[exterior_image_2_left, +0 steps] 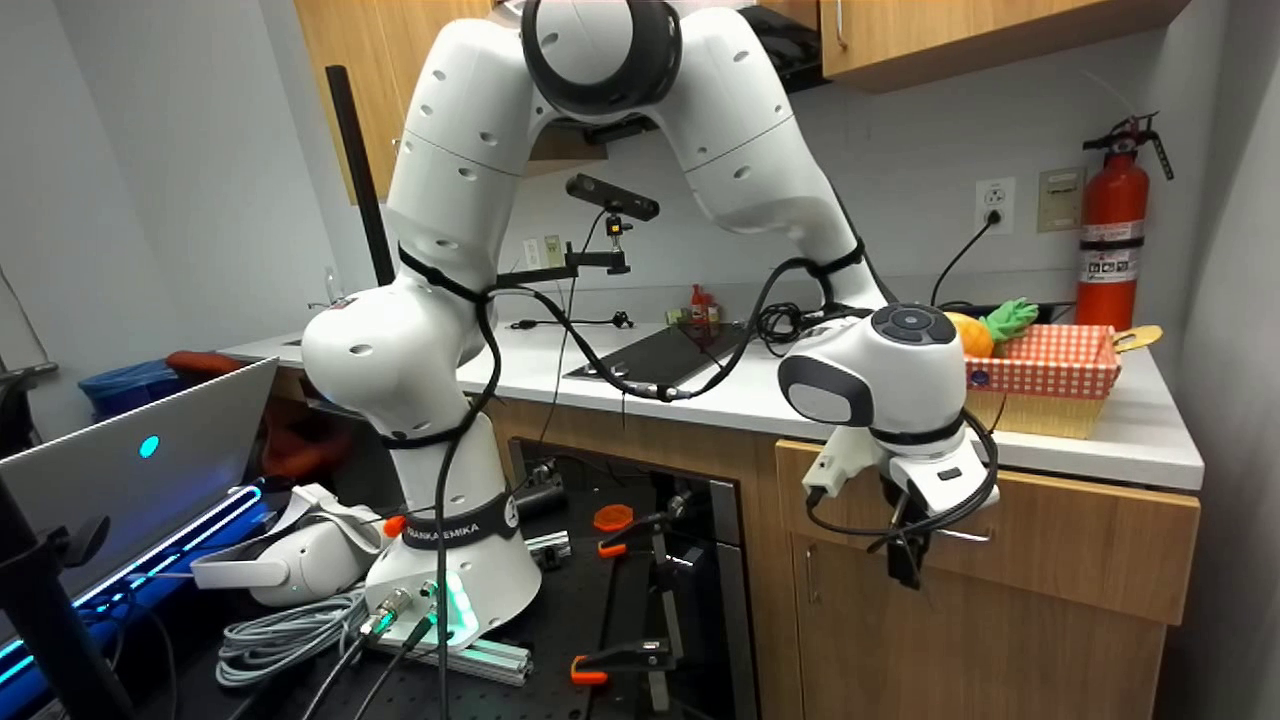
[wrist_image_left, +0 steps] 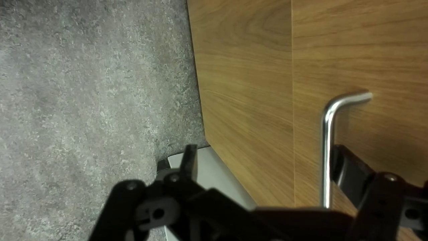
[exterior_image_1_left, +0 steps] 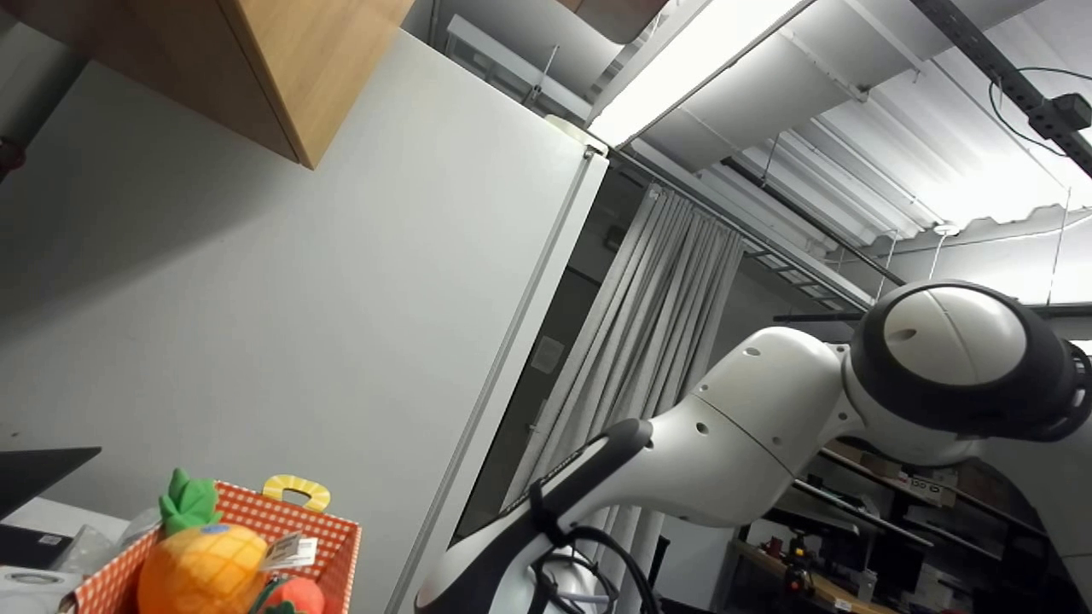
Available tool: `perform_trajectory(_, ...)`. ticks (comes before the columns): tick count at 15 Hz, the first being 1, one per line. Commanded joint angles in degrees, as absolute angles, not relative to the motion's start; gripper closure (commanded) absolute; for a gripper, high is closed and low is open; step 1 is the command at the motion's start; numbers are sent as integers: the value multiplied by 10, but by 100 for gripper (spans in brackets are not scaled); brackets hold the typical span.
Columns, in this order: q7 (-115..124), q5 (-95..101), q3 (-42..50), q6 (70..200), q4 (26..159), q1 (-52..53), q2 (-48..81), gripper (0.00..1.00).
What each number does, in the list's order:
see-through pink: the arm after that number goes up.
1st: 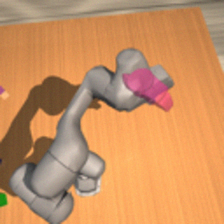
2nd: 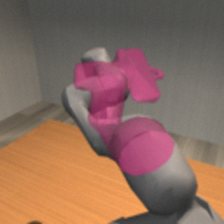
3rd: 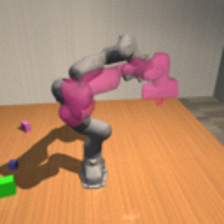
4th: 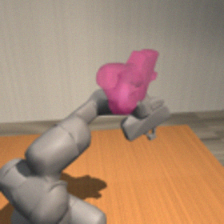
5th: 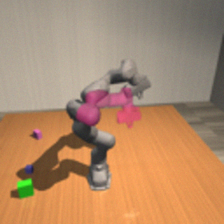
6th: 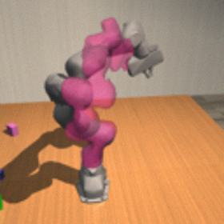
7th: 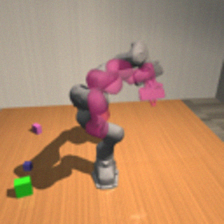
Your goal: Close the open drawer, open the drawer then close the drawer again
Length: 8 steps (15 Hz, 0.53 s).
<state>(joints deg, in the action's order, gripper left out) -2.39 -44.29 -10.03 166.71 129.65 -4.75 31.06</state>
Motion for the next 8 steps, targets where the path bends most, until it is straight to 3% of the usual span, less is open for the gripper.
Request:
perform_trajectory(1,-39,-462,-117,1688,1283,-62,330,0)
perform_trajectory(8,-33,-441,-95,1680,1292,-58,331,0)
